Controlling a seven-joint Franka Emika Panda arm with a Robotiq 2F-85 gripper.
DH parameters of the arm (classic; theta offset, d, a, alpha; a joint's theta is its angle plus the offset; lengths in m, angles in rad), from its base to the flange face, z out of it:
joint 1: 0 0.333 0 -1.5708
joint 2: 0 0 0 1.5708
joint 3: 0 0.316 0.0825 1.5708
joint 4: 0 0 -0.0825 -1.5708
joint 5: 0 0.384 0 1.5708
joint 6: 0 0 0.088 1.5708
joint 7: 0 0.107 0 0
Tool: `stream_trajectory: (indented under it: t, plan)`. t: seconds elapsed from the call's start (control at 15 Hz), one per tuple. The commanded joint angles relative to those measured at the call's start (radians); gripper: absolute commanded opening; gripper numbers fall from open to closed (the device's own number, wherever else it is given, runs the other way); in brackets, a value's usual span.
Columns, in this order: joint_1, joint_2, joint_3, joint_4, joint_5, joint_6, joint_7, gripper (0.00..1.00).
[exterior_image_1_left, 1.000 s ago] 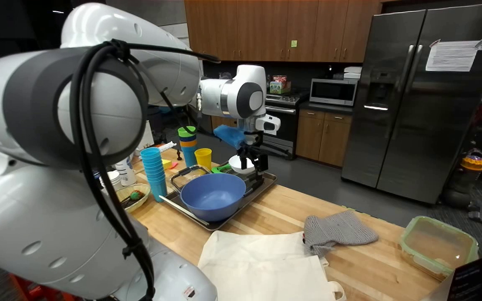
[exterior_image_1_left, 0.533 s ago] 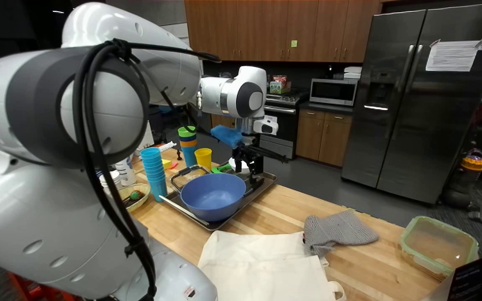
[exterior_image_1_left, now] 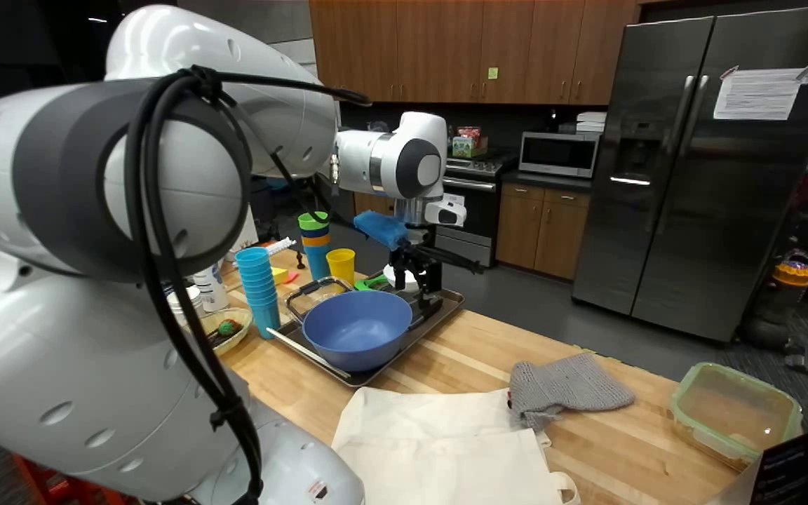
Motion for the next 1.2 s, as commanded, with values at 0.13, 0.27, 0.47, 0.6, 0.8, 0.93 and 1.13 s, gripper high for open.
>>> stream_trajectory:
  t: [0.13, 0.27, 0.47, 0.6, 0.8, 0.93, 1.13]
  plan:
    - [-0.003, 0.000, 0.002, 0.002, 0.001, -0.002, -0.001, 1.00]
    - [-0.003, 0.000, 0.002, 0.002, 0.001, -0.002, -0.001, 1.00]
    - [-0.001, -0.001, -0.002, 0.005, 0.014, -0.017, -0.006, 1.00]
    - [0.002, 0.000, -0.006, 0.004, 0.027, -0.018, -0.012, 1.00]
    - [0.000, -0.002, -0.004, 0.000, 0.041, 0.002, -0.001, 1.00]
    - [0.001, -0.002, -0.006, 0.000, 0.054, 0.004, -0.003, 1.00]
    - [0.002, 0.004, -0.008, 0.010, 0.076, -0.027, -0.003, 1.00]
